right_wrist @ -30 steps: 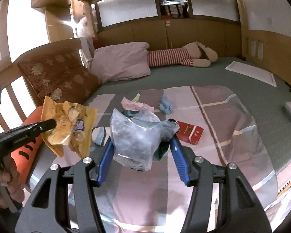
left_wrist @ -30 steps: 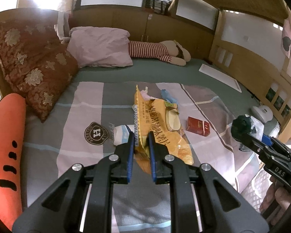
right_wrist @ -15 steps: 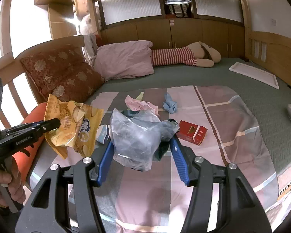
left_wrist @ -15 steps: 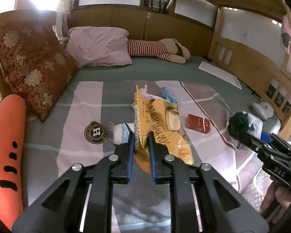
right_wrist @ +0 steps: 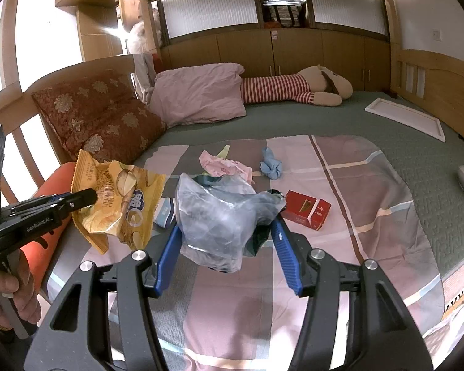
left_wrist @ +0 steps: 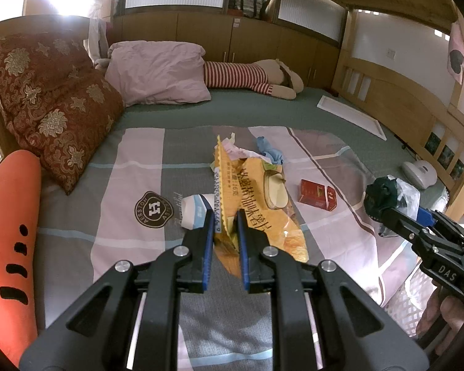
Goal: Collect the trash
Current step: 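Lift and carry the snack bag and grey plastic bag toward the bin, then open the right tool over the bin while the left tool releases the snack bag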
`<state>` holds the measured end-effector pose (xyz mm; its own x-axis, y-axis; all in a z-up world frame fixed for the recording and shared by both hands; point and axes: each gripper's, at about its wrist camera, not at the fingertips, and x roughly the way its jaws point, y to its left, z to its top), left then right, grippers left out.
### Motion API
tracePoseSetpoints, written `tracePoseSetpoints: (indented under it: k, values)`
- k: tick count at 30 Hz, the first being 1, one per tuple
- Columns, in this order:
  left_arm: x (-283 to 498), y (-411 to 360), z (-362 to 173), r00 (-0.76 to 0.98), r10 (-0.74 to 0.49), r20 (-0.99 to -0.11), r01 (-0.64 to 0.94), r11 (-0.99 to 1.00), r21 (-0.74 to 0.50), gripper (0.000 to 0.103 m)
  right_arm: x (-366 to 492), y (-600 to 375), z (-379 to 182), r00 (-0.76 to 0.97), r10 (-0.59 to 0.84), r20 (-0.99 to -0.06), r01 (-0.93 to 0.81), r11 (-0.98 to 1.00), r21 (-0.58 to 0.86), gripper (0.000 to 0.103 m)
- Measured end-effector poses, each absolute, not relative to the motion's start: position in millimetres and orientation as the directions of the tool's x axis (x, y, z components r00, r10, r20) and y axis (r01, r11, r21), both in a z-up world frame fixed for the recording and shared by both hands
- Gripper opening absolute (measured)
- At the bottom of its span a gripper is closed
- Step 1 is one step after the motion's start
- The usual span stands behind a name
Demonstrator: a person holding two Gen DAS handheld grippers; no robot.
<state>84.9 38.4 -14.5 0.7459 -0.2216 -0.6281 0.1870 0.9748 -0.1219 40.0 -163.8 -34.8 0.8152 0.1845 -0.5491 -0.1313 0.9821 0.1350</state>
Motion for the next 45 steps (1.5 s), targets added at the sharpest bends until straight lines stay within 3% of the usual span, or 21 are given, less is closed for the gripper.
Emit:
tracePoseSetpoints:
  k: [6, 11, 17, 20, 22, 24, 27, 31, 32, 33, 34, 35, 39, 45]
  values:
    - [87, 37, -19, 0.739, -0.234, -0.632, 0.199, 0.972, -0.126, 0.015, 22, -194, -20, 0.851, 0.159, -0.501, -0.075, 0.980, 0.184, 0.057]
    - [82, 28, -19, 0.735, -0.273, -0.621, 0.249, 0.960, -0.128, 0.015, -57, -272, -7, 0.899, -0.018, -0.437, 0.104, 0.979, 0.174, 0.058]
    - [67, -9, -18, 0.678, -0.402, -0.615, 0.387, 0.907, -0.166, 0.015, -152, -373, -48, 0.803, -0.256, -0.539, 0.382, 0.914, 0.134, 0.061]
    - [55, -51, -11, 0.622, -0.482, -0.616, 0.485, 0.856, -0.180, 0.015, -180, -415, -89, 0.729, -0.258, -0.634, 0.452, 0.877, 0.164, 0.078]
    - [41, -87, -5, 0.562, -0.547, -0.620, 0.565, 0.802, -0.194, 0.015, -197, -439, -107, 0.696, -0.237, -0.678, 0.512, 0.826, 0.237, 0.081]
    - [24, -129, 2, 0.487, -0.613, -0.622, 0.643, 0.734, -0.220, 0.015, -227, -458, -99, 0.744, -0.236, -0.625, 0.545, 0.756, 0.362, 0.081]
    - [-7, -201, 15, 0.392, -0.681, -0.618, 0.750, 0.626, -0.214, 0.015, -266, -466, -60, 0.789, -0.365, -0.495, 0.578, 0.713, 0.396, 0.089]
    - [-48, -289, 22, 0.203, -0.751, -0.628, 0.842, 0.461, -0.279, 0.016, -291, -462, -12, 0.837, -0.401, -0.372, 0.538, 0.728, 0.426, 0.092]
    - [-56, -308, 21, 0.187, -0.747, -0.638, 0.853, 0.446, -0.272, 0.025, -295, -457, -1, 0.848, -0.405, -0.342, 0.523, 0.744, 0.416, 0.093]
    - [-60, -321, 19, 0.181, -0.738, -0.650, 0.857, 0.442, -0.263, 0.040, -297, -451, 7, 0.856, -0.404, -0.321, 0.510, 0.759, 0.405, 0.093]
    - [-63, -334, 15, 0.187, -0.720, -0.669, 0.857, 0.452, -0.247, 0.084, -298, -447, 11, 0.862, -0.400, -0.310, 0.500, 0.770, 0.397, 0.094]
    - [-64, -339, 13, 0.229, -0.700, -0.676, 0.848, 0.485, -0.215, 0.097, -295, -440, 16, 0.870, -0.391, -0.301, 0.486, 0.785, 0.385, 0.094]
    - [-51, -312, 9, 0.360, -0.650, -0.670, 0.799, 0.585, -0.138, 0.097, -274, -422, 13, 0.883, -0.335, -0.329, 0.442, 0.830, 0.340, 0.094]
    - [1, -186, 3, 0.543, -0.499, -0.676, 0.640, 0.766, -0.051, 0.099, -193, -369, 2, 0.882, -0.213, -0.421, 0.340, 0.905, 0.254, 0.094]
